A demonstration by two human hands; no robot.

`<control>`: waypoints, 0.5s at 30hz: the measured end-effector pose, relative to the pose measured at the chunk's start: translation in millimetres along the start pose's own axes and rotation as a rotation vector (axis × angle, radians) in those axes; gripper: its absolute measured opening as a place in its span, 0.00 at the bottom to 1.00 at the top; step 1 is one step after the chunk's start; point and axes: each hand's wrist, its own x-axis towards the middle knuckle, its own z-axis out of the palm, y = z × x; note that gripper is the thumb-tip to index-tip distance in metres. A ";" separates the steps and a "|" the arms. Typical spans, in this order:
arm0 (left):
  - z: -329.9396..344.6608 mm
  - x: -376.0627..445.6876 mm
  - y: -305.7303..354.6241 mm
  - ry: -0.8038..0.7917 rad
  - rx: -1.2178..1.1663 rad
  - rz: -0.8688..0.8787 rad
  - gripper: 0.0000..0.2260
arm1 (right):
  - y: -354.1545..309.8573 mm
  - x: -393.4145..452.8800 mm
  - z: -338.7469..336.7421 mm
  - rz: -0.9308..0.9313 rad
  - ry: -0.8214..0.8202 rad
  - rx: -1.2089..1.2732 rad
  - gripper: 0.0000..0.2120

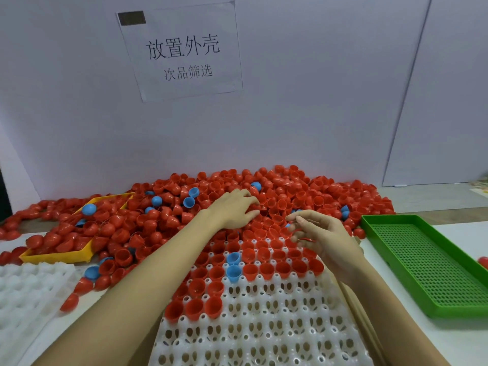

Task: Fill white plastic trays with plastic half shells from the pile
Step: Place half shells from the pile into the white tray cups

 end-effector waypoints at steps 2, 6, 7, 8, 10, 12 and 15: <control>8.5 7.8 3.0 -0.057 -0.008 -0.038 0.22 | 0.2 0.0 0.1 0.000 -0.004 0.002 0.10; 23.6 7.4 3.1 -0.117 -0.076 -0.089 0.25 | -0.7 -0.3 0.3 -0.005 -0.016 0.005 0.10; 24.2 5.8 1.3 -0.123 -0.094 -0.091 0.25 | -0.9 -0.4 0.3 -0.004 -0.013 0.004 0.10; 23.6 3.9 -1.2 -0.117 -0.119 -0.090 0.24 | -0.9 -0.2 0.3 -0.004 -0.008 0.004 0.10; 20.8 -0.9 -6.0 -0.081 -0.189 -0.084 0.22 | -0.6 0.1 0.2 -0.002 -0.003 0.008 0.10; 17.6 -6.5 -8.6 -0.037 -0.279 -0.086 0.22 | -0.5 0.3 0.5 0.003 -0.003 0.011 0.10; 15.0 -16.0 -9.1 -0.022 -0.375 -0.117 0.22 | 0.3 -0.3 1.5 0.008 -0.010 0.017 0.10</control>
